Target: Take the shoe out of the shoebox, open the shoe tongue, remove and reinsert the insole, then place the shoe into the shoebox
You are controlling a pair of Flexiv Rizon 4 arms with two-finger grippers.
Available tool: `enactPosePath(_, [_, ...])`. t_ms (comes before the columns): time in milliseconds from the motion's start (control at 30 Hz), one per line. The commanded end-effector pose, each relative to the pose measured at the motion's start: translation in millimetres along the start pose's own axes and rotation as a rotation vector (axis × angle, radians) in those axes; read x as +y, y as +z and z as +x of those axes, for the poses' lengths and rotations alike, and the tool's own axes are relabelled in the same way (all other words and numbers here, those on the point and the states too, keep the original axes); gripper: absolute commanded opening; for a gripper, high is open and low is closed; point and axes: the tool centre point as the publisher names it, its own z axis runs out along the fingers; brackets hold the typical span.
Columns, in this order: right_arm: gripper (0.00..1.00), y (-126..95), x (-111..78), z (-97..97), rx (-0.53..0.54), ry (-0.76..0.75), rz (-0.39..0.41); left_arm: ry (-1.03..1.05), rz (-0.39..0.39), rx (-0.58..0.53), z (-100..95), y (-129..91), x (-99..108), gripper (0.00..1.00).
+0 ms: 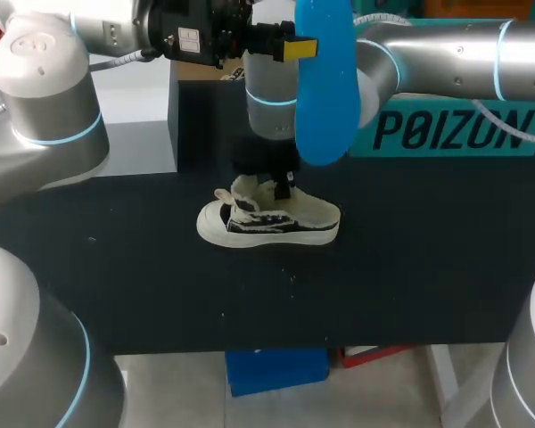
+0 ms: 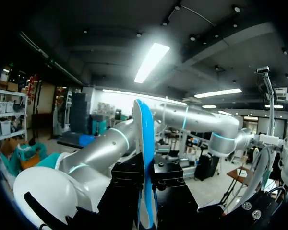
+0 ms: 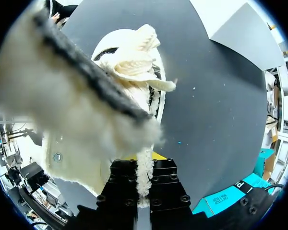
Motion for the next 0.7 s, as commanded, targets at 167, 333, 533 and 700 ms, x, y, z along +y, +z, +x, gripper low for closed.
enactPosePath(167, [0.00, -38, -15.1, -3.7, 0.034, 0.115, -0.001, 0.001, -0.001, -0.002, 0.1, 1, 0, 0.00])
enactPosePath(333, [0.00, -59, -30.5, 2.9, 0.046, 0.260, 0.043, 0.001, -0.001, -0.002, 0.1, 1, 0, 0.00])
enactPosePath(533, [0.00, -64, -37.1, -2.5, 0.071, 0.637, 0.045, 0.001, -0.001, -0.002, 0.1, 1, 0, 0.00])
enactPosePath(700, [0.00, -64, -32.6, -0.5, 0.035, 0.941, 0.043, 0.001, -0.001, -0.002, 0.1, 1, 0, 0.00])
